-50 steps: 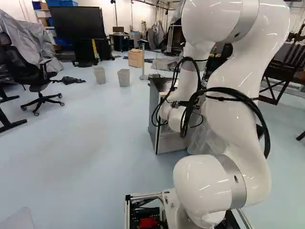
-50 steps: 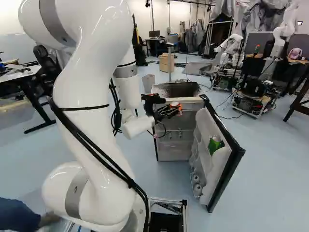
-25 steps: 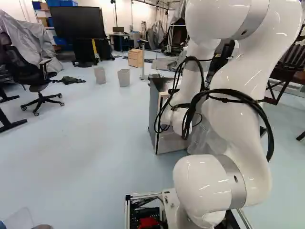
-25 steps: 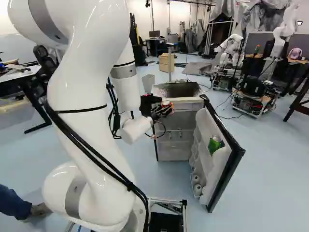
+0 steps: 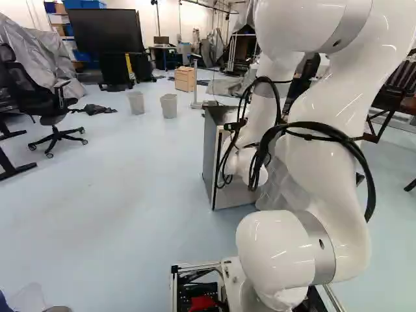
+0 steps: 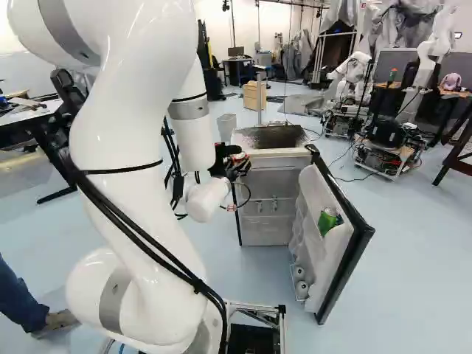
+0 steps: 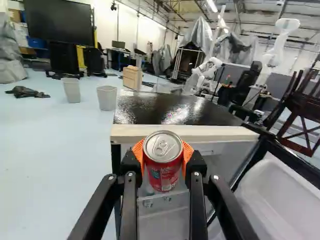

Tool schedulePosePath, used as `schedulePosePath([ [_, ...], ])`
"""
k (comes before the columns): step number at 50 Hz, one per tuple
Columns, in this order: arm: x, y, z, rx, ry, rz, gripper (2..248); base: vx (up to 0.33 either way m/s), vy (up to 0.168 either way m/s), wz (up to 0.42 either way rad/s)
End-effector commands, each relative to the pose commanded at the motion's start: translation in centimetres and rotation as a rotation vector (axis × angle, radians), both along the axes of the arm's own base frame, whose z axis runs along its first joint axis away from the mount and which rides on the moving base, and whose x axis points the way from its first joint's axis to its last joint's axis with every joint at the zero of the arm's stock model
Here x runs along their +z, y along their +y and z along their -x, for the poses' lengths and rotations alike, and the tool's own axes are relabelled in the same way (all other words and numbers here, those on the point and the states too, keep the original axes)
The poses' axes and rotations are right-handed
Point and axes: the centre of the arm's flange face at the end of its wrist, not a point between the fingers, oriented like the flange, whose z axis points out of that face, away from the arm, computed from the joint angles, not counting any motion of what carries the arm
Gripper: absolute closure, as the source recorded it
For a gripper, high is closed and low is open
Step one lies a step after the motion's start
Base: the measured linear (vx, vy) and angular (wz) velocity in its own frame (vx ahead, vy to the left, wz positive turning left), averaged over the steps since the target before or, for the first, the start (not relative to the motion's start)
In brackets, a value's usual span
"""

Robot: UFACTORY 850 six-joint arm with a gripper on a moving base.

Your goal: Grab a drink from the fridge

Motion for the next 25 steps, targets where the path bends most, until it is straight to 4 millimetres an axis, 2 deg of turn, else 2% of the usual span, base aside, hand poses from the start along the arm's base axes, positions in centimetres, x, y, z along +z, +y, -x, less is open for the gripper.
schedulePosePath([
  [25, 1.2, 0.5, 0.1, 0.076, 0.045, -0.004, 155, 0.000, 0.000, 0.000],
])
